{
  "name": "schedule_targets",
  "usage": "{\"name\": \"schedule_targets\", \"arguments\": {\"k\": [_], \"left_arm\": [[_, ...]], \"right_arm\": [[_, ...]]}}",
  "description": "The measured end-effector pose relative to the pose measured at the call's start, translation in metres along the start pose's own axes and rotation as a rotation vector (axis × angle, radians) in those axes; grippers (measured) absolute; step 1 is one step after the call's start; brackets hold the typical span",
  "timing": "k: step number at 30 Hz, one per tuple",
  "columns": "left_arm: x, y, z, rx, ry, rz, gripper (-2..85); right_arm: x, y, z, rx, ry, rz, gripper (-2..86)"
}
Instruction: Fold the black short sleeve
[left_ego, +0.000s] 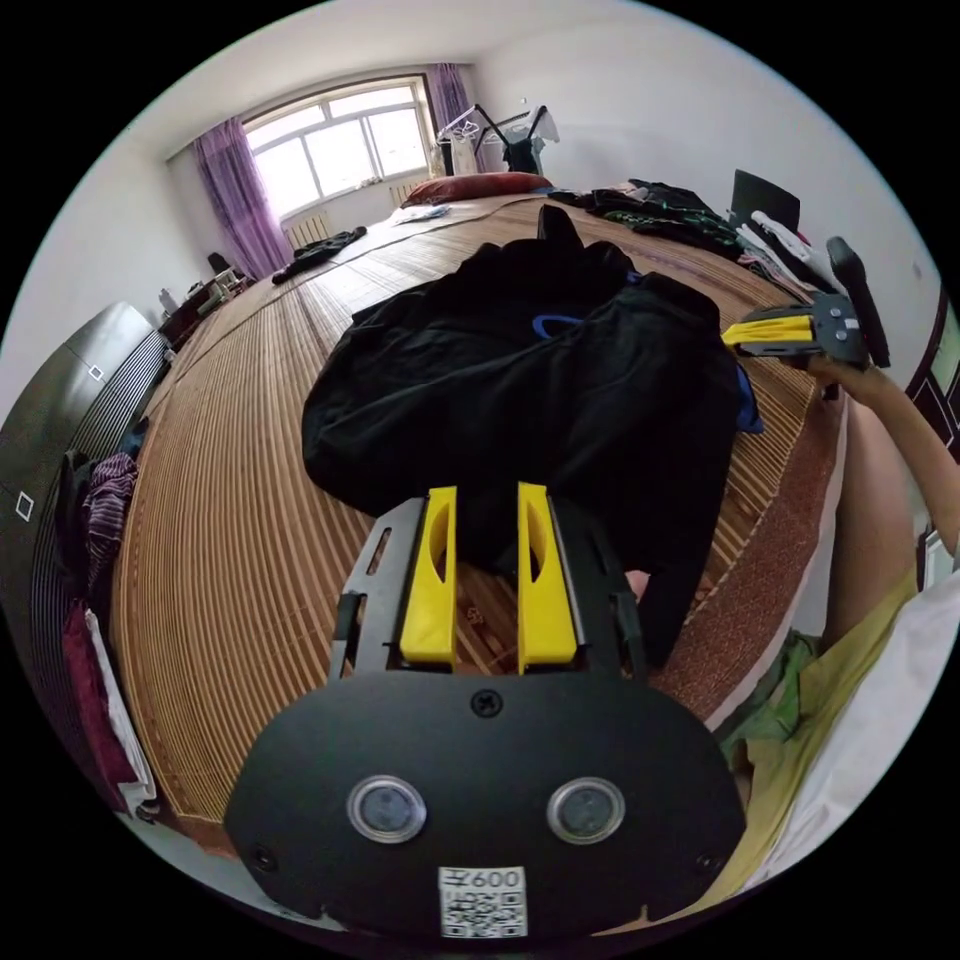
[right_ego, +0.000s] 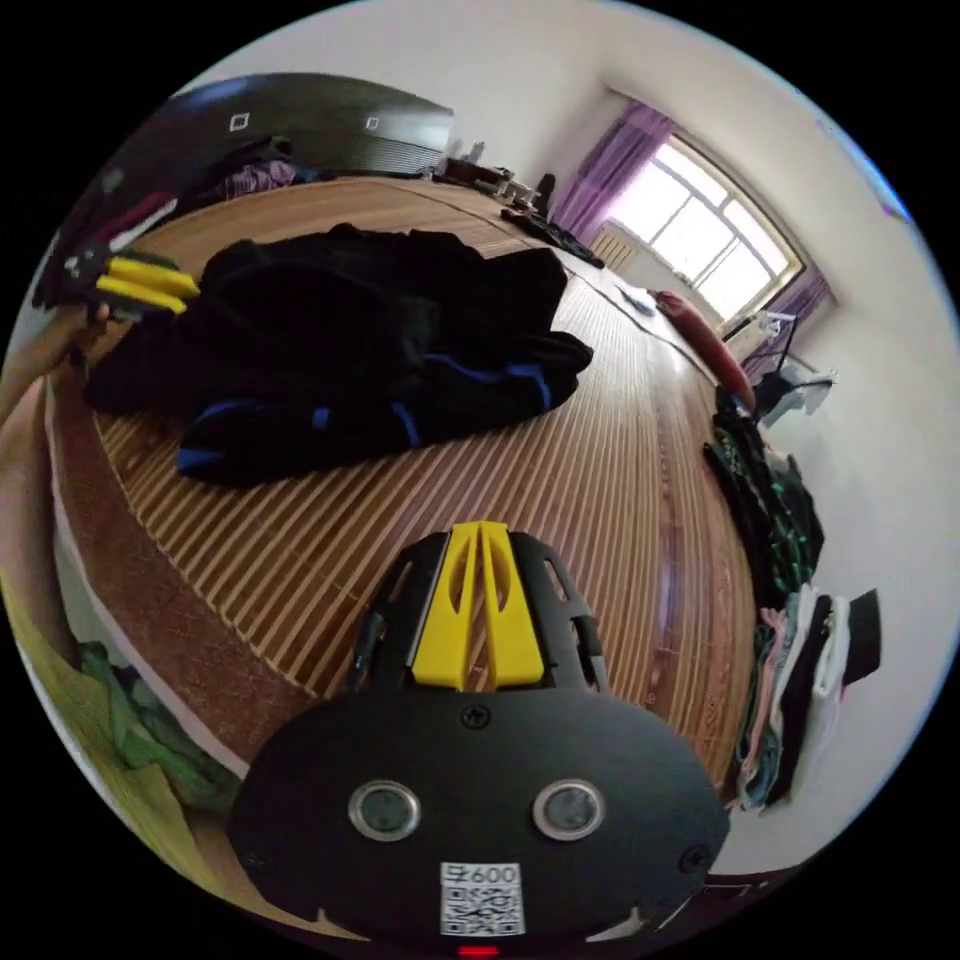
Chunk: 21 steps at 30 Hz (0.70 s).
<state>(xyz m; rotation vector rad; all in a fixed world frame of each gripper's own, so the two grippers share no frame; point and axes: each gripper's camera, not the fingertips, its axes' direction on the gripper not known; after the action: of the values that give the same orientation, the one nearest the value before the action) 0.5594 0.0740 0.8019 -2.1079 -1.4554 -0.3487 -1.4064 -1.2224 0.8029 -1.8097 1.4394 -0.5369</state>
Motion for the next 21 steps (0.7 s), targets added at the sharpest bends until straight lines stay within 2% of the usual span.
{"name": "schedule_targets", "arguments": {"k": [2,7,12,17,21], "left_arm": [[0.004,-0.004,0.008,0.004,-0.022,0.009,9.1],[0.016,-0.012,0.027,0.015,-0.068,0.033,8.8],[0.048,-0.016,0.046,0.032,-0.179,0.131,6.3],[0.096,-0.017,0.076,0.037,-0.374,0.276,2.2],[0.096,-0.024,0.089,0.032,-0.353,0.268,1.4]], "right_arm": [[-0.03,0.007,0.001,-0.001,0.135,-0.084,-0.9],[-0.053,0.02,-0.001,0.017,0.249,-0.146,-0.9],[-0.041,0.025,-0.005,0.015,0.199,-0.118,-0.8],[-0.023,0.028,-0.008,0.014,0.111,-0.071,-0.9],[-0.026,0.03,-0.007,0.019,0.121,-0.086,-0.9]]}}
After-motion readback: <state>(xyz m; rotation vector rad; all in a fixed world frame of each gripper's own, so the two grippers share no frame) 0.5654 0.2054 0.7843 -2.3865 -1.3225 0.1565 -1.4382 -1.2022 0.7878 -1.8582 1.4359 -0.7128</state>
